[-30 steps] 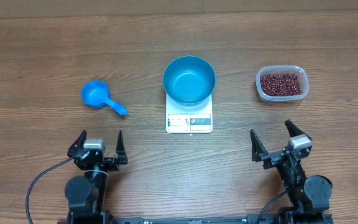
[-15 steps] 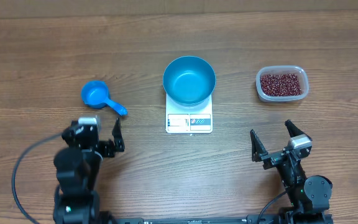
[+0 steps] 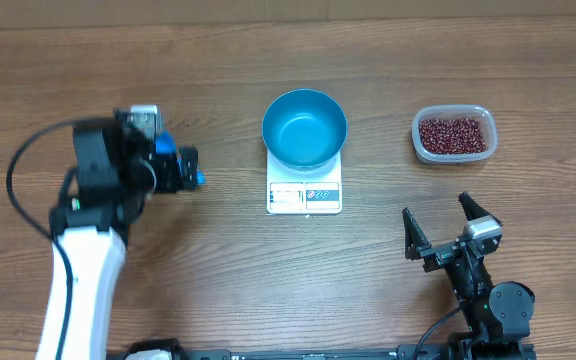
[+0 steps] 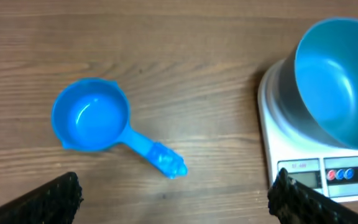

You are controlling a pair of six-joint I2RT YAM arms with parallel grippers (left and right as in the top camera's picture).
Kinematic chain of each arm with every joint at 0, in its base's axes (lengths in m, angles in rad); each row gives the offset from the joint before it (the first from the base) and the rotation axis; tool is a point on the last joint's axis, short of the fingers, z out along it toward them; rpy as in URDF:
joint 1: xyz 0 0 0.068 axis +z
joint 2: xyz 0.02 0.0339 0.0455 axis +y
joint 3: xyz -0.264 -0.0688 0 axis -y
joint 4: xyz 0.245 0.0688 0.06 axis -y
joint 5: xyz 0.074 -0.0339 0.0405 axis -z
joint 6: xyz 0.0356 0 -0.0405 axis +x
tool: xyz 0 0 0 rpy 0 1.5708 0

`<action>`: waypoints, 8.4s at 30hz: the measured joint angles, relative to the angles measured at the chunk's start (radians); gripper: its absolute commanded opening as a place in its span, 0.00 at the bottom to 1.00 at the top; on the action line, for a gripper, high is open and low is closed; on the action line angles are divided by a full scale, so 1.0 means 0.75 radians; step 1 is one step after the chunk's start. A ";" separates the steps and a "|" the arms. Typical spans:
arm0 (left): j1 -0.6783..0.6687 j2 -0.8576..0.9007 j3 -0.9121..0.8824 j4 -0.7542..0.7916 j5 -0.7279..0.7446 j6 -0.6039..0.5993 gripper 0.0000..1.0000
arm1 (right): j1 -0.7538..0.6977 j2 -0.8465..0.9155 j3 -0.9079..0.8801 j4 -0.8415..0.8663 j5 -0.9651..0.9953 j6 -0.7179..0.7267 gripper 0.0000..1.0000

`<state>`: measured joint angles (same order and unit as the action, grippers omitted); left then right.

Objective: Scoop item into bowl and weigh 150g on scale

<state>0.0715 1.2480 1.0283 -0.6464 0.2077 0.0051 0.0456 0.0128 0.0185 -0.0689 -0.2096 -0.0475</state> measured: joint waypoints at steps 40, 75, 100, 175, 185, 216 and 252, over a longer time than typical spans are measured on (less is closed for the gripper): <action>0.173 0.835 0.291 -0.022 -0.369 -0.471 0.43 | 0.000 0.000 0.000 0.000 0.001 0.000 1.00; 0.154 0.589 0.469 -0.136 -0.064 -0.553 0.04 | -0.001 0.000 0.000 -0.001 -0.001 0.000 1.00; -0.329 0.339 0.495 -0.154 0.235 -0.843 0.04 | -0.001 0.001 0.003 0.449 -0.599 0.597 1.00; -0.585 0.460 0.495 -0.434 -0.174 -1.569 0.05 | 0.546 1.737 0.990 0.370 -0.468 1.271 0.32; -0.594 0.461 0.495 -0.394 -0.179 -1.570 0.04 | 0.552 1.739 0.990 0.311 -0.427 1.342 0.29; -0.672 0.461 0.495 -0.356 -0.179 -1.580 0.04 | 0.552 1.740 0.990 0.289 -0.409 1.390 0.18; -0.672 0.472 0.495 -0.361 -0.178 -1.588 0.44 | 0.552 1.741 0.994 0.267 -0.394 1.389 0.04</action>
<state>-0.4324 1.6020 1.3994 -0.9169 0.0742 -1.1858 0.4599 1.3186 0.7639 0.1310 -0.5053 0.9943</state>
